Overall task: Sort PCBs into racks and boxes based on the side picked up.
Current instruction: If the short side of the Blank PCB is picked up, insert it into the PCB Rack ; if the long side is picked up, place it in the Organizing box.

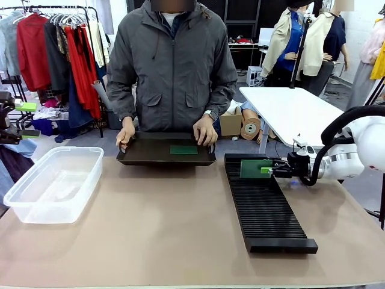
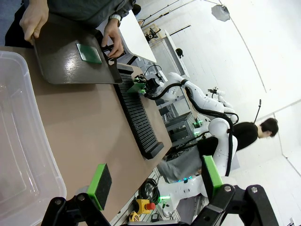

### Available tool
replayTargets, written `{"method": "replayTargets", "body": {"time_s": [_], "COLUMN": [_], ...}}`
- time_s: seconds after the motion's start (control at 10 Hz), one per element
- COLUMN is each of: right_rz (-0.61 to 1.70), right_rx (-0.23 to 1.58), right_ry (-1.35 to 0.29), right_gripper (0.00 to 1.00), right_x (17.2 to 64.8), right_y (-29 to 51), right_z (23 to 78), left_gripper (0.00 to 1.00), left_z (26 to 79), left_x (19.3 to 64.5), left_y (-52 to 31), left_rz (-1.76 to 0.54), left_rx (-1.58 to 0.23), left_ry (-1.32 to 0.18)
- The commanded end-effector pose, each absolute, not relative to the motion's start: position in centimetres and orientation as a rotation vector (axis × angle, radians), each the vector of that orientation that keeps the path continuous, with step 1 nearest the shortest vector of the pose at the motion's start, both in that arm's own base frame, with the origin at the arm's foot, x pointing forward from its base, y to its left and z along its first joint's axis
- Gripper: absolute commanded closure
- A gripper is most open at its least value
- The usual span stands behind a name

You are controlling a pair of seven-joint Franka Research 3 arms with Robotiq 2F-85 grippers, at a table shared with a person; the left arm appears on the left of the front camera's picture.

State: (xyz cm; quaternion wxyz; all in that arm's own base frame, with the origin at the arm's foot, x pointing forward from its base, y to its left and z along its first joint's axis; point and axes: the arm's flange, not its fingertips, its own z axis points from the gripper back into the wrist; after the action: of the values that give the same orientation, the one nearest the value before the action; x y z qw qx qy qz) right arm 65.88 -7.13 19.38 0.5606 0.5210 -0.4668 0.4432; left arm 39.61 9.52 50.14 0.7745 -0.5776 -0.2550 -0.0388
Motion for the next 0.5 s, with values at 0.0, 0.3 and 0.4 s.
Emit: {"method": "replayTargets", "body": {"time_s": [0.0,0.3,0.4], "right_rz": [1.043,1.034,1.051], "right_rx": [1.225,1.224,1.221], "right_ry": [-1.129,-1.124,-1.111], "right_gripper": [0.00,0.00,0.00], "right_x": [65.33,65.33,65.23], "right_y": [-6.91,-6.84,-6.83], "right_z": [19.86,20.00,20.06], "left_gripper": [0.00,0.00,0.00], "left_z": [50.26,50.26,50.26], "left_x": [39.53,39.53,39.53], "left_y": [9.54,9.54,9.54], "left_rz": [-0.084,-0.084,-0.084], "left_rx": [-1.250,-1.250,-1.250], "left_ry": [-0.547,-0.547,-0.547]}}
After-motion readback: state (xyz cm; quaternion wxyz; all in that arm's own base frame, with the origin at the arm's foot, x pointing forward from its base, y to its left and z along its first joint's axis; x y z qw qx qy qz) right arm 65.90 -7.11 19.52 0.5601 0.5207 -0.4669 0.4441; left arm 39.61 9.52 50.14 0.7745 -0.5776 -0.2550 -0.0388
